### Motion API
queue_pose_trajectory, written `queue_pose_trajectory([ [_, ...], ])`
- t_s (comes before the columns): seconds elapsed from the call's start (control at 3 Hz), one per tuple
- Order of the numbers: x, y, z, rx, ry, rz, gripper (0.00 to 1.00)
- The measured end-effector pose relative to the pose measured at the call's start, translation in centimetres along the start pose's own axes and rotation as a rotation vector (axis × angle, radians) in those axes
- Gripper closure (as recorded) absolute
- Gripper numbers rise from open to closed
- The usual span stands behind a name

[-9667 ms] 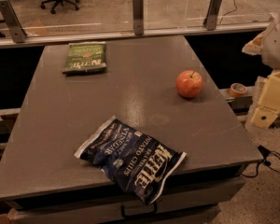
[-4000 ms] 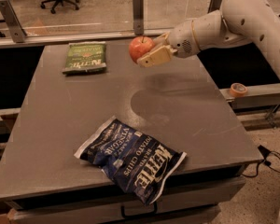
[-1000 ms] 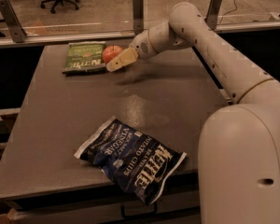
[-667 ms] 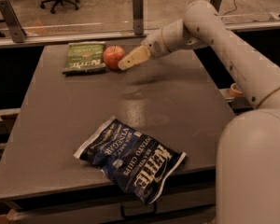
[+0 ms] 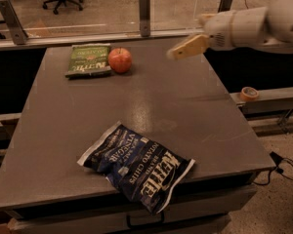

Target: Move apple near green jalapeno chip bag

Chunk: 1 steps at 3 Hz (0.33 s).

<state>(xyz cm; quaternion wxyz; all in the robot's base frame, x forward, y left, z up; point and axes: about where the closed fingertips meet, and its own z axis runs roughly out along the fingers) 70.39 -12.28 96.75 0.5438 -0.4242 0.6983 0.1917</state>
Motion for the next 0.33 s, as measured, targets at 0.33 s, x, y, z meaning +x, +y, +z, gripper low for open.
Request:
queue_pose_trajectory([
  [0.33, 1.97, -2.06, -4.71, 0.074, 0.011, -0.017, 0.0],
])
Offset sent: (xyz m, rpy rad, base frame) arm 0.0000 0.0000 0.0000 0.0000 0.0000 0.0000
